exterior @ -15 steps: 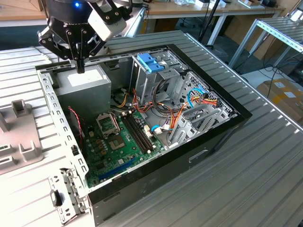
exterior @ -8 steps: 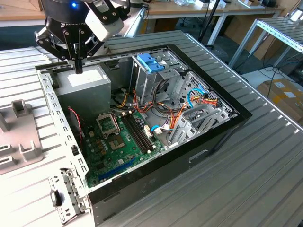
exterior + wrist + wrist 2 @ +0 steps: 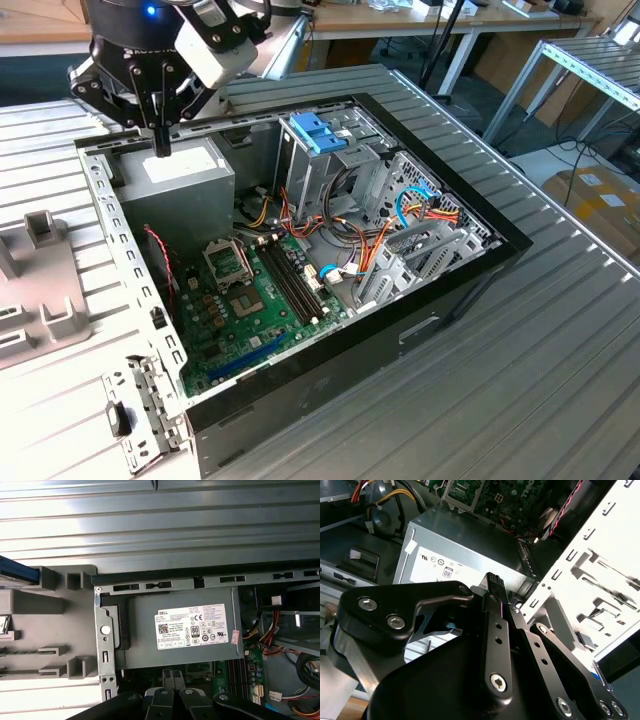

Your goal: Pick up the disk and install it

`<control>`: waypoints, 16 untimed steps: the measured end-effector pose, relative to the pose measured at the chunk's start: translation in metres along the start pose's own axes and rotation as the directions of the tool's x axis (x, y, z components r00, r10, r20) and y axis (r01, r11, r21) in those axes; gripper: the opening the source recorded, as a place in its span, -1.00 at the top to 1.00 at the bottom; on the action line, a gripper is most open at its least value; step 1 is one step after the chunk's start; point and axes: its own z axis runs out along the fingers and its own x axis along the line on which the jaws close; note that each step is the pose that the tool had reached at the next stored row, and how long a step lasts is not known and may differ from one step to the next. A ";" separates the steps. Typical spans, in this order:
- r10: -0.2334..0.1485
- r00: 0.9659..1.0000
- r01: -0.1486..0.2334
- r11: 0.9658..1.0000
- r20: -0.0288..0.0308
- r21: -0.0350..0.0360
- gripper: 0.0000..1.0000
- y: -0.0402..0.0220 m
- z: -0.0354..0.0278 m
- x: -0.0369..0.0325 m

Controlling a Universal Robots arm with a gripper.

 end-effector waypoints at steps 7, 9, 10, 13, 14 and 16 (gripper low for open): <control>0.000 1.000 0.000 1.000 0.000 0.000 0.79 -0.0002 0.0000 0.0030; 0.000 1.000 0.000 1.000 0.000 0.000 0.79 -0.0003 0.0000 0.0035; 0.000 1.000 0.000 1.000 0.000 0.000 0.79 -0.0003 0.0000 0.0038; 0.000 1.000 0.000 1.000 0.000 0.000 0.79 -0.0004 0.0000 0.0055; 0.000 1.000 0.000 1.000 0.000 0.000 0.79 -0.0005 0.0000 0.0060; 0.000 1.000 0.000 1.000 0.000 0.000 0.79 -0.0006 0.0000 0.0072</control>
